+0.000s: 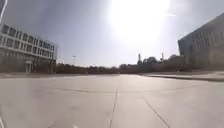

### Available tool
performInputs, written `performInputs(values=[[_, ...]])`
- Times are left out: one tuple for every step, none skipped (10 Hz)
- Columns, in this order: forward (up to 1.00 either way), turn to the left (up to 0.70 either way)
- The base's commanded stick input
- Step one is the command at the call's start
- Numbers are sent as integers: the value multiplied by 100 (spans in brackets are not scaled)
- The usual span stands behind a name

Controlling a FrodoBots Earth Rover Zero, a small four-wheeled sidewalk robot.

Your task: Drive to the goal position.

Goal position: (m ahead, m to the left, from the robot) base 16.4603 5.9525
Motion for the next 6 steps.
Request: performInputs(values=[[70,0],[70,0],[70,0],[70,0],[70,0],[70,0]])
